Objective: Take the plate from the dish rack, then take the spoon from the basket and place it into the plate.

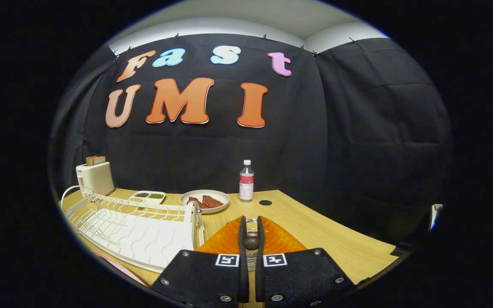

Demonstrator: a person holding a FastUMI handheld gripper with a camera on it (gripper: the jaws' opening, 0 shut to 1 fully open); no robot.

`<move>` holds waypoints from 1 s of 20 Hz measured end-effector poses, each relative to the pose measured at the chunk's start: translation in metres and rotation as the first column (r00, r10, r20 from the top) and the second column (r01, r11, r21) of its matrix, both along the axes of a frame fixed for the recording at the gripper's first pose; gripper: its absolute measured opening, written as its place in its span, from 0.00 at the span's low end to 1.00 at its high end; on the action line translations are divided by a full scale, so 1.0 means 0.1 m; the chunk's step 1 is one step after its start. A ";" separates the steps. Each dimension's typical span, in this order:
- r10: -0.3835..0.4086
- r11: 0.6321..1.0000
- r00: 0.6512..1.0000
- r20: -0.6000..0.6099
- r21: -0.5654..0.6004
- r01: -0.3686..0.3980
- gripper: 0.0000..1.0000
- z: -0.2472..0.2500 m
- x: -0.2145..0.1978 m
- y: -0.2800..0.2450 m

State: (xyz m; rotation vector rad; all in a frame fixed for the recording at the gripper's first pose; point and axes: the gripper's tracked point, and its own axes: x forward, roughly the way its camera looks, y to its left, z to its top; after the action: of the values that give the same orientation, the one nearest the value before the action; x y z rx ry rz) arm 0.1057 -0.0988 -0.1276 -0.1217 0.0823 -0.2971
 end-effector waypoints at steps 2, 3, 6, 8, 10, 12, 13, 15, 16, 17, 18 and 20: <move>0.017 1.000 1.000 0.010 0.003 -0.017 0.06 0.11 -0.10 0.08; 0.024 1.000 1.000 0.016 0.000 -0.024 0.06 0.16 -0.16 0.12; 0.057 0.998 0.998 0.021 -0.005 -0.057 0.06 0.26 -0.34 0.30; 0.087 0.996 0.996 0.018 0.000 -0.087 0.06 0.29 -0.48 0.46; 0.117 0.993 0.993 0.014 0.006 -0.117 0.06 0.30 -0.63 0.62; 0.148 0.989 0.989 0.015 0.005 -0.148 0.06 0.32 -0.78 0.79; 0.162 0.987 0.987 0.016 0.003 -0.162 0.06 0.33 -0.85 0.86; 0.190 0.982 0.982 0.020 0.006 -0.190 0.06 0.35 -0.99 1.02; 0.204 0.979 0.979 0.018 0.012 -0.205 0.06 0.34 -1.06 1.11; 0.218 0.976 0.976 0.016 0.020 -0.219 0.06 0.31 -1.13 1.19; 0.235 0.972 0.972 0.012 0.029 -0.235 0.06 0.28 -1.19 1.28; 0.264 0.964 0.965 0.001 0.042 -0.264 0.06 0.20 -1.28 1.45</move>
State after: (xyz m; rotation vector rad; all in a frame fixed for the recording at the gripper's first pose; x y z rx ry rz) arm -0.0218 0.0463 -0.1081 -0.0901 0.0757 -0.0284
